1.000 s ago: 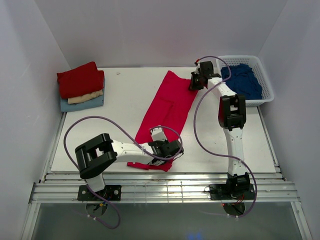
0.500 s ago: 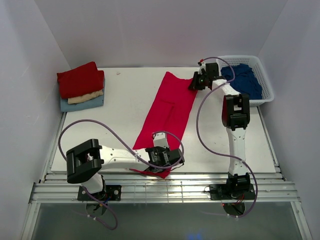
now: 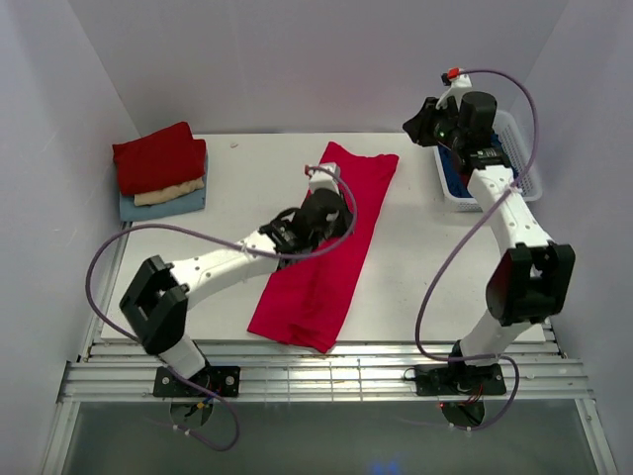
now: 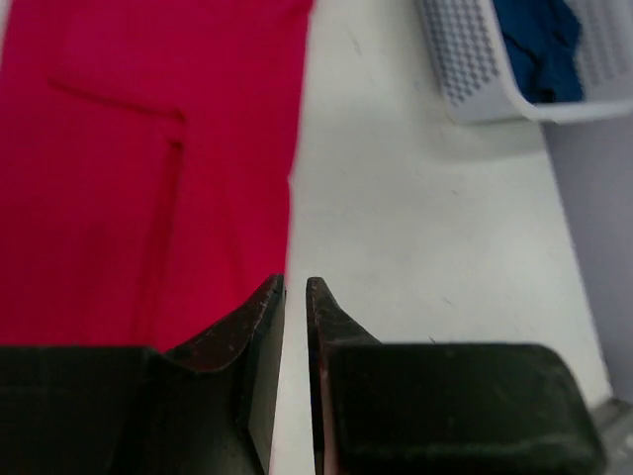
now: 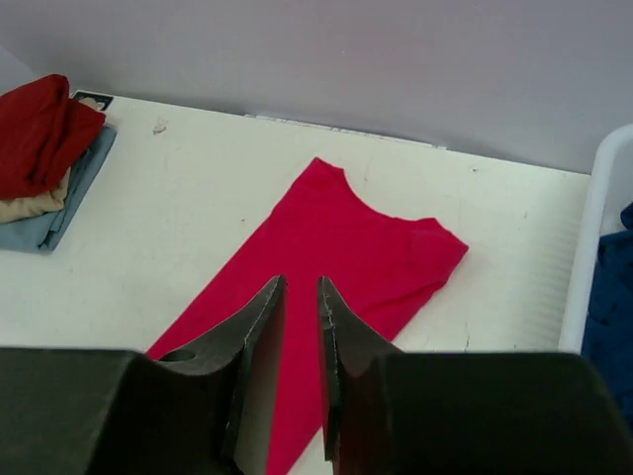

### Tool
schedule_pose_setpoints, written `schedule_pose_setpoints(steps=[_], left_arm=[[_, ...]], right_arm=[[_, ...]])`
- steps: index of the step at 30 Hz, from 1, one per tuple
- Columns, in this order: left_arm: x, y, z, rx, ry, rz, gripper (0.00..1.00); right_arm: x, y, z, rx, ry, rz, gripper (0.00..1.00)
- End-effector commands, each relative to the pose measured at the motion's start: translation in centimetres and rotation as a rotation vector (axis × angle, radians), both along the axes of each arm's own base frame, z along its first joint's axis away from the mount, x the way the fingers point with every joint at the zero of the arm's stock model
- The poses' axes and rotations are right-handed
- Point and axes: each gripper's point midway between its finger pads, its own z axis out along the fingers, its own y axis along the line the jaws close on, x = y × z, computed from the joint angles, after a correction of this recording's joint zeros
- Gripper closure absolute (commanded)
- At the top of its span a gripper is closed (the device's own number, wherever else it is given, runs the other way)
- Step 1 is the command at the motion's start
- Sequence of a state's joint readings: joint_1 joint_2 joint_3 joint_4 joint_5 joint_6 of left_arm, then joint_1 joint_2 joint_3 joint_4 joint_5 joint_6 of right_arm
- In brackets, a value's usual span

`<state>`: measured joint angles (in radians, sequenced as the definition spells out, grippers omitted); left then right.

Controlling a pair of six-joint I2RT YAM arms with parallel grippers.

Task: Fold and stack the t-shirts
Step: Fold the tshirt

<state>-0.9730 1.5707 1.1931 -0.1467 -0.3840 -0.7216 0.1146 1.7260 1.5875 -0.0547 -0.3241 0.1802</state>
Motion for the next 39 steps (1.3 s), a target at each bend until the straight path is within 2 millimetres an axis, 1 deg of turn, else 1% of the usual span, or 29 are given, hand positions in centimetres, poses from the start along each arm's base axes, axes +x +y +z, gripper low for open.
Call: schedule_pose_setpoints(steps=[1,2,3,4,5,6,7,8,9,10,11,12,14,15,19,20,24,27,32,33,34,36,37,39], left_arm=[[5.9,-0.6,-2.8,0.102,-0.037,-0.227,0.75],[7.6,-0.5,-6.8,0.166,0.011,-0.249,0.77],[9.6,-1.5,-5.8,0.188,-0.045,-0.284,0.78],[10.9,-1.7,-6.8,0.209,-0.044,-0.289,0.79],[12.0,-1.8,-7.8,0.217,-0.025,-0.308,0.8],[13.7,-2.9,-9.1,0.219,-0.022,-0.337,0.8],[14.5,-3.2,-9.9,0.213,-0.014,-0.344,0.8],[15.8,-2.9,-10.6,0.208,-0.011,-0.337,0.8],[16.6,-3.8,-11.8,0.193,0.001,-0.365,0.8],[17.1,-3.8,-12.4,0.191,0.007,-0.366,0.8],[17.8,-3.7,-12.7,0.185,0.006,-0.361,0.8],[18.1,-3.8,-13.7,0.184,0.011,-0.366,0.8],[19.0,-3.8,-13.6,0.167,-0.017,-0.353,0.8],[19.2,-3.7,-13.8,0.165,-0.015,-0.348,0.8],[20.3,-2.9,-15.5,0.172,0.029,-0.304,0.81],[20.5,-2.7,-16.4,0.184,0.057,-0.289,0.81],[20.9,-1.3,-18.4,0.214,0.101,-0.238,0.83],[21.5,0.3,-19.7,0.234,0.134,-0.188,0.84],[22.7,3.9,-21.5,0.243,0.199,-0.078,0.84],[22.4,4.5,-22.2,0.241,0.218,-0.064,0.84],[22.9,5.3,-22.2,0.232,0.218,-0.045,0.84],[23.1,6.0,-22.7,0.222,0.229,-0.029,0.84],[23.6,6.5,-22.6,0.21,0.229,-0.018,0.85],[24.1,6.8,-22.9,0.201,0.233,-0.011,0.84]], right_arm=[[-2.8,-1.3,-2.1,-0.028,0.062,-0.084,0.75],[-4.7,-1.7,-2.7,-0.04,0.076,-0.107,0.75],[-5.7,-1.8,-3.1,-0.049,0.087,-0.118,0.76],[-6.7,-1.9,-3.6,-0.059,0.099,-0.129,0.76],[-8.0,-1.9,-5.7,-0.081,0.138,-0.145,0.76],[-9.3,-2.1,-4.9,-0.084,0.115,-0.155,0.76],[-10.1,-2.3,-5.3,-0.091,0.123,-0.164,0.76],[-11.6,-2.5,-6.1,-0.106,0.138,-0.174,0.76],[-12.4,-2.6,-6.5,-0.113,0.144,-0.174,0.76],[-13.0,-2.7,-6.8,-0.117,0.149,-0.178,0.76],[-13.9,-2.9,-6.2,-0.116,0.13,-0.183,0.76],[-14.8,-3.1,-7.5,-0.129,0.158,-0.183,0.77],[-15.9,-3.4,-7.4,-0.139,0.149,-0.186,0.77],[-16.4,-3.6,-8.1,-0.15,0.168,-0.185,0.77],[-17.4,-3.8,-8.2,-0.161,0.172,-0.187,0.77],[-17.5,-3.7,-8.0,-0.157,0.167,-0.187,0.77],[-17.5,-3.7,-8.0,-0.161,0.171,-0.184,0.77],[-17.6,-3.5,-8.0,-0.161,0.174,-0.18,0.78],[-17.9,-3.4,-8.0,-0.156,0.177,-0.179,0.78],[-17.9,-3.4,-8.1,-0.155,0.179,-0.18,0.78],[-17.7,-3.9,-8.3,-0.166,0.182,-0.206,0.78],[-17.7,-3.8,-8.4,-0.167,0.188,-0.205,0.78],[-17.7,-3.8,-8.7,-0.17,0.197,-0.205,0.78],[-17.7,-3.8,-9.1,-0.171,0.208,-0.205,0.77]])
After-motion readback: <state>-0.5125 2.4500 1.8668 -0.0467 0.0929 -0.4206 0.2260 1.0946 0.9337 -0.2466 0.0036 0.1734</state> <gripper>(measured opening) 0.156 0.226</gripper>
